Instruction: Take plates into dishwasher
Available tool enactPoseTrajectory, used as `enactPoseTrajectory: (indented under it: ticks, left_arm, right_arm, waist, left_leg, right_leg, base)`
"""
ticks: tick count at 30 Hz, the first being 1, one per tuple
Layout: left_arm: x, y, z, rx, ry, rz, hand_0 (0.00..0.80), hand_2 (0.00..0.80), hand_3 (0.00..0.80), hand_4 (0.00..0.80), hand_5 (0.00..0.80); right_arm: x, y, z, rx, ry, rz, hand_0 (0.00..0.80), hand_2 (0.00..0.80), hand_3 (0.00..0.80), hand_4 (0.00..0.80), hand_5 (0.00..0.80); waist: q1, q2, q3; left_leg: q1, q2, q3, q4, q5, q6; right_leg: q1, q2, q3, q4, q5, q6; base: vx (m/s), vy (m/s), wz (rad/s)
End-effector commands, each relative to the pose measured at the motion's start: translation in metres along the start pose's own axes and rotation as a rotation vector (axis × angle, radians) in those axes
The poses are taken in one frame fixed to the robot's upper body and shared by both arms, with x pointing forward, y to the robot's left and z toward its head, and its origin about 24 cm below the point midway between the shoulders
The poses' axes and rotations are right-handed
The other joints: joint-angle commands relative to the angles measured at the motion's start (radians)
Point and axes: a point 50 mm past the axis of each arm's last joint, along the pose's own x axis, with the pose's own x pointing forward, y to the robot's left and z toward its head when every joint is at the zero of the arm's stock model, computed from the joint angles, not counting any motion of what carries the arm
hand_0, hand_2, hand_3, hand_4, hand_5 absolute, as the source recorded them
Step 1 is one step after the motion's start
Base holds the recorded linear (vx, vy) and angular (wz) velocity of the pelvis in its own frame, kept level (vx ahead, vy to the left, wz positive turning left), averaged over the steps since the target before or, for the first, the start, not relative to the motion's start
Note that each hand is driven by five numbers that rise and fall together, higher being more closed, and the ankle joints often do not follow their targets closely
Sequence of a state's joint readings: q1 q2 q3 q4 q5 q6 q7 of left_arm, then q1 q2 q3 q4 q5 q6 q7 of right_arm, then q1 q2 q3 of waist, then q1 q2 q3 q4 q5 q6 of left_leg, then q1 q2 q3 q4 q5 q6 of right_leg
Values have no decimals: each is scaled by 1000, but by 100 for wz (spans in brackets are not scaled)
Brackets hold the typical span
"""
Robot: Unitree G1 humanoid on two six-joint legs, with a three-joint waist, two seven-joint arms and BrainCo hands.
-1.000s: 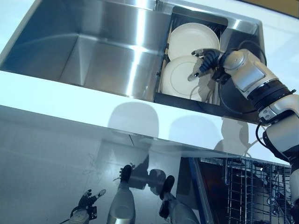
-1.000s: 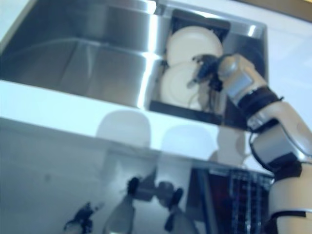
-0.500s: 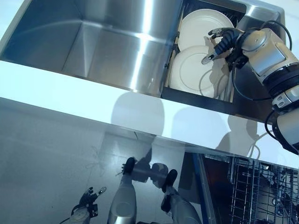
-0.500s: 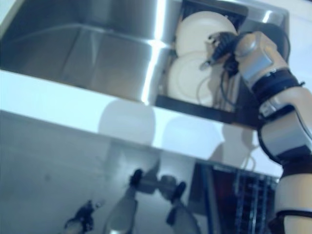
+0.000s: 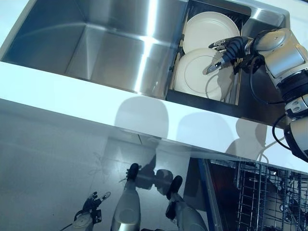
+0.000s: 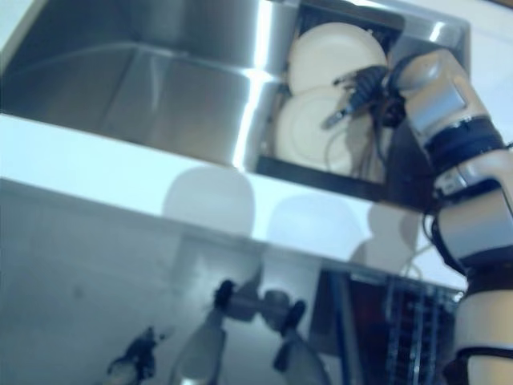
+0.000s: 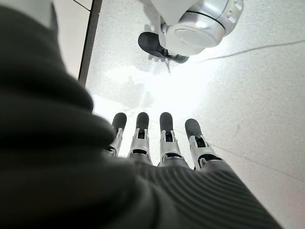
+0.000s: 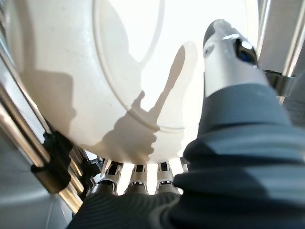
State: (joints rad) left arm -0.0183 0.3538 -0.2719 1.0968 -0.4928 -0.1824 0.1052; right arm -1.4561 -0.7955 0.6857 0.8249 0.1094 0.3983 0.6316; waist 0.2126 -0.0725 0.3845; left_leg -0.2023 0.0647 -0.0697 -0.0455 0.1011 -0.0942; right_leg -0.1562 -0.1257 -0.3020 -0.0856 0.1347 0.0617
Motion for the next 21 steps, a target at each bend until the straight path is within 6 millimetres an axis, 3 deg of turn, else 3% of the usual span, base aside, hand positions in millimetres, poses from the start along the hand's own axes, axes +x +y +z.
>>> enactPoseTrajectory:
  ticks: [1, 8, 9, 10, 11, 21]
  left_arm:
    - [0, 11, 2, 20, -10, 18, 0, 0, 0, 0, 0]
    - [1, 11, 4, 19, -8, 33, 0, 0, 0, 0, 0]
    - [1, 11, 4, 13, -6, 35, 0, 0, 0, 0, 0]
    - [1, 11, 3, 7, -5, 35, 0, 0, 0, 0, 0]
    - [1, 10, 2, 4, -3, 34, 0, 0, 0, 0, 0]
    - [1, 7, 3, 9, -20, 18, 0, 0, 0, 0, 0]
  right_arm:
    - [20, 49, -43, 3, 169, 258, 0, 0, 0, 0, 0]
    - [21, 68, -59, -23, 253, 399, 0, 0, 0, 0, 0]
    - [21, 70, -60, -22, 250, 410, 207, 207, 207, 207, 207]
    - [22, 74, -59, -13, 242, 419, 562, 562, 562, 562, 562]
    - [23, 76, -58, -5, 235, 422, 800, 800, 800, 800, 800]
    - [30, 88, -49, 119, 136, 416, 800, 800, 800, 800, 800]
  waist:
    - [29, -43, 33]
    - [23, -55, 20]
    - [21, -53, 20]
    - [20, -49, 22]
    - [19, -46, 23]
    - [24, -42, 24]
  left_leg:
    - [-16, -21, 38, -42, 24, 24]
    - [2, -18, 42, -42, 17, 23]
    - [1, -17, 44, -42, 19, 23]
    - [0, -18, 44, -42, 20, 23]
    - [0, -20, 45, -42, 20, 24]
    - [-5, -27, 41, -42, 22, 25]
  right_leg:
    - [6, -85, -5, -2, 44, 91]
    - [20, -81, 4, -2, 41, 91]
    - [19, -82, 6, -2, 42, 91]
    - [17, -82, 6, -2, 42, 90]
    - [16, -82, 9, -2, 42, 89]
    - [16, -82, 5, -2, 40, 86]
  base:
    - [0, 0, 0]
    - [5, -21, 2]
    - [0, 0, 0]
    - [-30, 33, 1]
    - [-35, 47, 0]
    - [-12, 17, 0]
